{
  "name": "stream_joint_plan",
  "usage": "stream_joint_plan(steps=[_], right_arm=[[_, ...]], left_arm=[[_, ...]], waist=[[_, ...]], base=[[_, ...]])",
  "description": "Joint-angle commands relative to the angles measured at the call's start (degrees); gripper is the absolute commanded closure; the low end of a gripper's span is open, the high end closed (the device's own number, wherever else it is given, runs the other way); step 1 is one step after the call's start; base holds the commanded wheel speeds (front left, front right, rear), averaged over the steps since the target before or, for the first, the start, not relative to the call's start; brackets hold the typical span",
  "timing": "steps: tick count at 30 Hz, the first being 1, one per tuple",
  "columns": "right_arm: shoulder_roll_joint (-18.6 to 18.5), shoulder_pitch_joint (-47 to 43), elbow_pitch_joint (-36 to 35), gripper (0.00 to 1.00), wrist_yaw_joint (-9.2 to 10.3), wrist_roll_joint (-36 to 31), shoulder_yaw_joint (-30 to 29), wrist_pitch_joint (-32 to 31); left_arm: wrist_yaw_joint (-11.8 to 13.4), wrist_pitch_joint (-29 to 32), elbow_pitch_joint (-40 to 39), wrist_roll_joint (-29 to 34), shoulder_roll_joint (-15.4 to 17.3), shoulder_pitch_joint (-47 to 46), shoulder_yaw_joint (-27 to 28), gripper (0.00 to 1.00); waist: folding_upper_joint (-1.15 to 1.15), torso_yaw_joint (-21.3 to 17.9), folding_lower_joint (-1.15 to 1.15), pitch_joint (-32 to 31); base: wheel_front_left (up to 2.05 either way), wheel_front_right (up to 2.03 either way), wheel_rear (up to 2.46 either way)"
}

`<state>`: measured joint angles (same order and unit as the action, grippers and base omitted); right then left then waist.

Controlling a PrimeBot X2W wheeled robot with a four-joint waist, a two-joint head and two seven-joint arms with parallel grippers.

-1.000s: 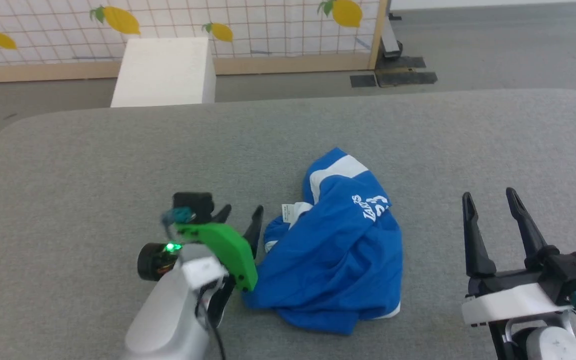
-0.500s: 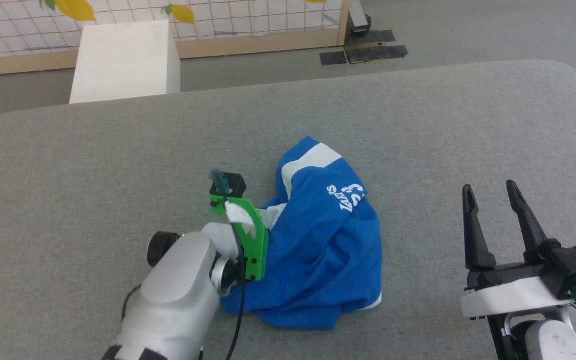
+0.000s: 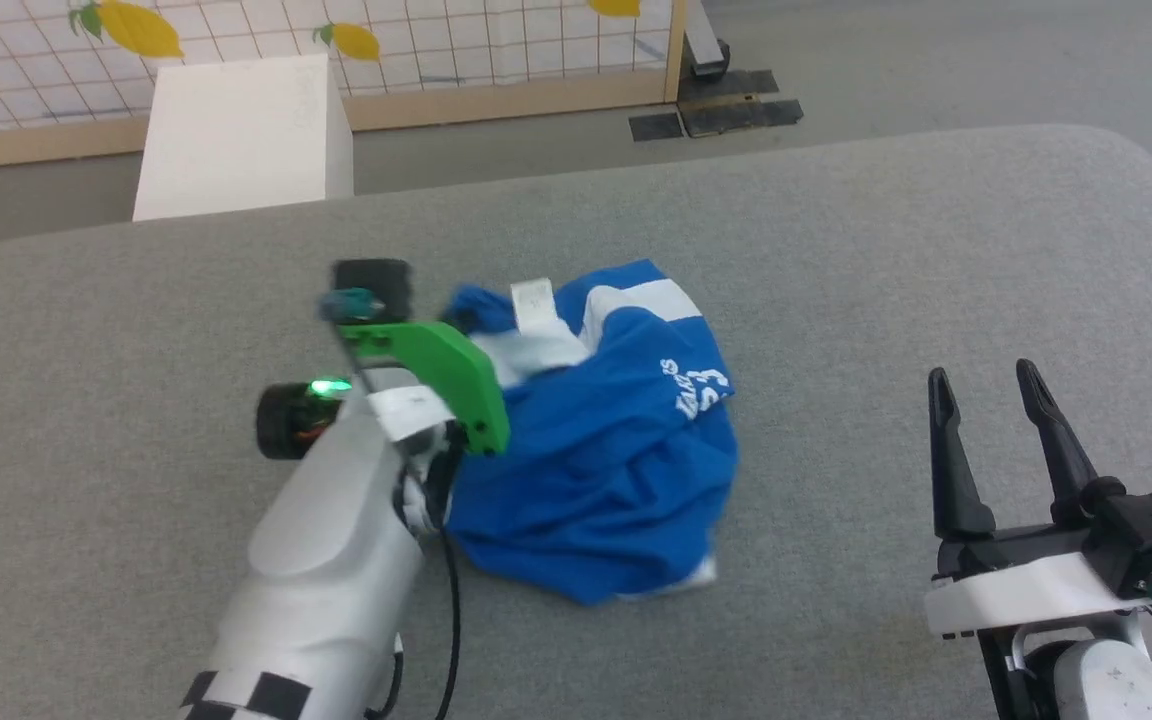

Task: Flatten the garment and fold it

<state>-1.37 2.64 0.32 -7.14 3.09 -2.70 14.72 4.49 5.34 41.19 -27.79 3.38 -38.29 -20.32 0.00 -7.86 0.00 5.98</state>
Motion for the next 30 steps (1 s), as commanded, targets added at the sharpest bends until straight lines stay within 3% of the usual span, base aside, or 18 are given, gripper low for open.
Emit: stream_joint_plan(steps=[1,5,9,10,11,12,17,24,30], right_arm=[[0.0,0.4,0.0,0.0,-0.35,-0.1,0.1,0.3],[0.0,-0.1,0.1,0.0,-0.35,-0.1,0.1,0.3],[0.0,-0.7,0.1,0.0,-0.35,-0.1,0.0,0.3],[0.0,-0.8,0.0,0.0,-0.35,-0.2,-0.1,0.3],[0.0,-0.9,0.0,0.0,-0.35,-0.2,-0.1,0.3],[0.0,-1.0,-0.1,0.0,-0.35,-0.2,0.0,0.3],[0.0,-1.0,-0.1,0.0,-0.35,-0.4,0.5,0.3],[0.0,2.1,0.2,0.0,-0.35,-1.3,3.5,0.3],[0.0,11.1,6.9,0.0,-0.35,-1.1,9.3,-3.6]], left_arm=[[0.9,-2.0,-0.6,-0.9,0.4,1.0,1.3,1.0],[2.8,-5.3,-2.2,-4.2,1.9,5.0,6.0,1.0],[4.9,-4.0,-2.9,-7.7,3.4,10.5,10.0,1.0],[5.3,-2.3,-2.7,-8.5,3.8,12.1,10.4,0.89],[5.5,-1.1,-2.7,-9.1,4.0,13.2,10.7,0.16],[5.7,-0.4,-3.1,-9.4,4.5,14.3,11.0,0.0],[4.6,-2.5,-7.7,-9.5,5.6,18.1,11.1,0.0],[2.3,-18.5,-18.9,-6.2,5.3,24.4,12.1,0.0],[0.9,-20.3,-29.3,-0.7,2.8,27.9,15.6,0.0]], waist=[[0.0,0.4,0.0,-0.9],[0.0,1.0,0.0,-1.9],[0.0,1.6,0.0,-2.5],[0.0,1.8,0.0,-2.6],[0.0,1.9,0.0,-2.6],[0.0,2.1,0.0,-2.7],[0.0,2.9,0.0,-2.5],[0.0,4.6,0.0,-0.6],[0.0,7.4,0.0,2.2]], base=[[0.0,0.0,0.0],[0.0,0.0,0.0],[0.0,0.0,0.0],[0.0,0.0,0.0],[0.0,0.0,0.0],[0.0,0.0,0.0],[0.0,0.0,0.0],[0.0,0.0,0.0],[0.0,0.0,0.0]])
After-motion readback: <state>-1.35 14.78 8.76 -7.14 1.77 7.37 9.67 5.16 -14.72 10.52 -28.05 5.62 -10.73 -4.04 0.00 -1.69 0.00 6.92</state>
